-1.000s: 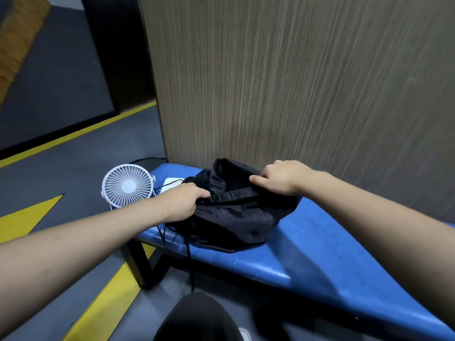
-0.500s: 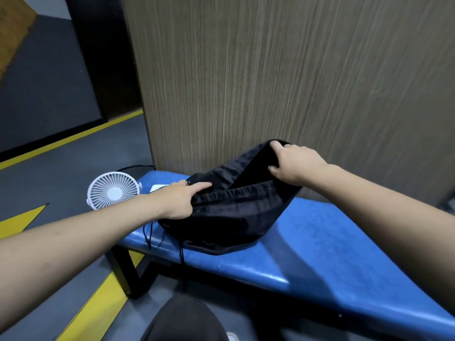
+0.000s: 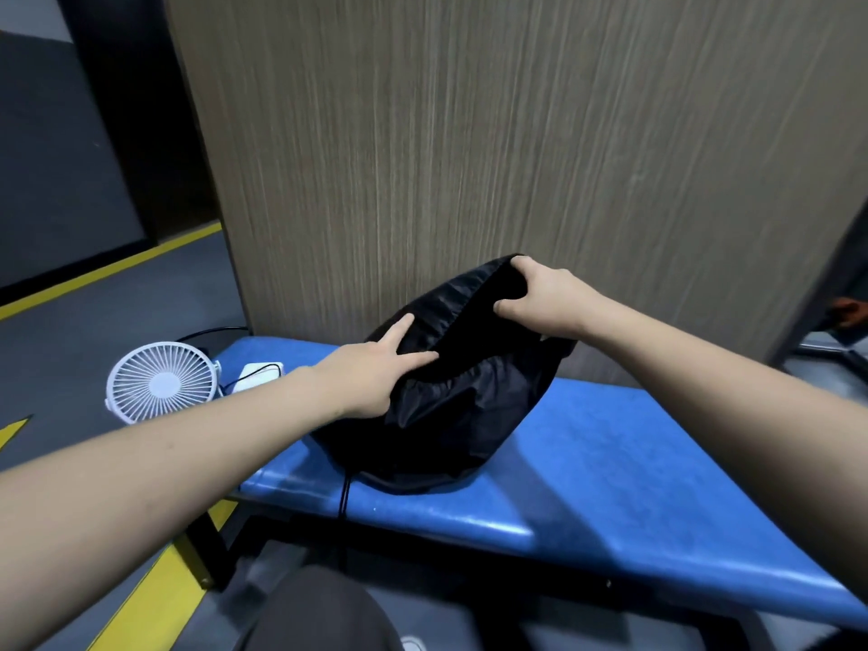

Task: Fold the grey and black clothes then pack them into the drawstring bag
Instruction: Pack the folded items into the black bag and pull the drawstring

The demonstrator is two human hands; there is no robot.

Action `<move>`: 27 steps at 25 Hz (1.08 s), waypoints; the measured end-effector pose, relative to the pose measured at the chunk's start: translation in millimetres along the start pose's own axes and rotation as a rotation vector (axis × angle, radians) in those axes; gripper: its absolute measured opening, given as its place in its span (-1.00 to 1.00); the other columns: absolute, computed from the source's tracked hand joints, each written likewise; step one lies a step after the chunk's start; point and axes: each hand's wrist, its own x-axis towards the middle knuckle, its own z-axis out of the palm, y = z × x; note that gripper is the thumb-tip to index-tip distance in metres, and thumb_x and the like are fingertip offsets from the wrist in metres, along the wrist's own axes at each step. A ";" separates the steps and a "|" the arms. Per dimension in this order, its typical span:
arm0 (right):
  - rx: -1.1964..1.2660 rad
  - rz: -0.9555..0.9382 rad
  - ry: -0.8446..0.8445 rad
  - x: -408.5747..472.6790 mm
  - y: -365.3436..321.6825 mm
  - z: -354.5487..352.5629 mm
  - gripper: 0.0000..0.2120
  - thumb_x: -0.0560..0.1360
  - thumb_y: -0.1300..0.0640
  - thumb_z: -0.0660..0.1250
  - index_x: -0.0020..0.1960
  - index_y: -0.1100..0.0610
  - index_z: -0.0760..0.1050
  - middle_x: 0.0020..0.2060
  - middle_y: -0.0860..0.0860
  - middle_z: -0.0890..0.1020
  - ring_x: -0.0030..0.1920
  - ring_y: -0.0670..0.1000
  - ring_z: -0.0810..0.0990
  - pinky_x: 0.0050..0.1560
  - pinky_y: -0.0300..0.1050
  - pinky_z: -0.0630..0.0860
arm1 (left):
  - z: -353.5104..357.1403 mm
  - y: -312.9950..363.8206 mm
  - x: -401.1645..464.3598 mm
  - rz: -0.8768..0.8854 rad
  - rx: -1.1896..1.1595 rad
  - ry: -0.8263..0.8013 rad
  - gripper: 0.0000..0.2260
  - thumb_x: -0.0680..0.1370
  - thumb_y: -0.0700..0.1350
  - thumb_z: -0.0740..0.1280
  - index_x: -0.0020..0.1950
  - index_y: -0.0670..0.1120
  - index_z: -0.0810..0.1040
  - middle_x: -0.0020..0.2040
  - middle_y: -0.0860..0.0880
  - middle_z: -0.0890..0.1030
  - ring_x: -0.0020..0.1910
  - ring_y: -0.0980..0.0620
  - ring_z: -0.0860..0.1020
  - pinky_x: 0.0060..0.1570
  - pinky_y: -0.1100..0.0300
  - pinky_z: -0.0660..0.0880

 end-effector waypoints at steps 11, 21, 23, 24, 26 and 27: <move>-0.167 -0.039 0.067 -22.0 66.2 -7.2 -0.41 0.53 -0.45 -0.04 0.41 -0.19 0.37 0.23 0.12 0.60 0.21 0.23 0.56 0.15 0.07 0.48 | -0.7 -35.3 18.8 0.141 -0.220 0.372 -0.63 0.56 -0.29 0.26 0.36 -0.14 0.52 0.34 0.01 0.46 0.21 -0.04 0.54 0.26 0.11 0.44; -0.498 -0.285 0.137 -48.5 112.6 -8.0 -0.53 0.52 -0.37 0.14 0.24 -0.09 0.44 0.12 -0.09 0.63 0.09 0.07 0.61 -0.07 -0.04 0.47 | -23.3 -3.7 23.7 0.146 -0.386 0.509 -0.87 0.57 -0.14 0.38 0.08 -0.05 0.68 -0.02 0.08 0.62 -0.16 0.14 0.51 -0.04 0.24 0.42; -0.418 -0.408 0.191 -48.4 98.6 0.3 -0.58 0.52 -0.28 0.25 0.22 -0.03 0.46 0.09 -0.06 0.60 0.10 0.07 0.59 -0.04 -0.03 0.50 | -24.5 3.1 25.1 0.162 -0.397 0.494 -0.87 0.57 -0.14 0.38 0.08 -0.03 0.68 -0.03 0.10 0.61 -0.16 0.13 0.53 -0.03 0.23 0.45; -0.397 -0.484 0.232 -46.4 88.1 5.5 -0.58 0.50 -0.25 0.29 0.21 0.01 0.48 0.07 -0.02 0.57 0.09 0.09 0.57 -0.02 0.00 0.51 | -25.5 4.6 25.4 0.168 -0.399 0.484 -0.87 0.57 -0.14 0.38 0.08 -0.02 0.68 -0.03 0.11 0.61 -0.15 0.12 0.55 -0.02 0.21 0.47; -0.406 -0.596 0.302 -38.3 62.2 17.2 -0.48 0.44 -0.25 0.37 0.24 0.07 0.48 0.10 0.04 0.53 0.11 0.13 0.52 0.08 0.05 0.49 | -27.7 4.8 24.6 0.171 -0.397 0.467 -0.87 0.57 -0.14 0.38 0.08 -0.01 0.67 -0.03 0.12 0.61 -0.13 0.11 0.56 0.00 0.20 0.48; -0.393 -0.618 0.301 -33.9 46.1 22.4 -0.40 0.41 -0.27 0.40 0.30 0.09 0.46 0.16 0.05 0.52 0.17 0.13 0.50 0.16 0.05 0.45 | -28.6 4.0 23.4 0.173 -0.393 0.465 -0.87 0.56 -0.14 0.38 0.08 0.00 0.67 -0.02 0.12 0.61 -0.11 0.12 0.56 0.01 0.22 0.47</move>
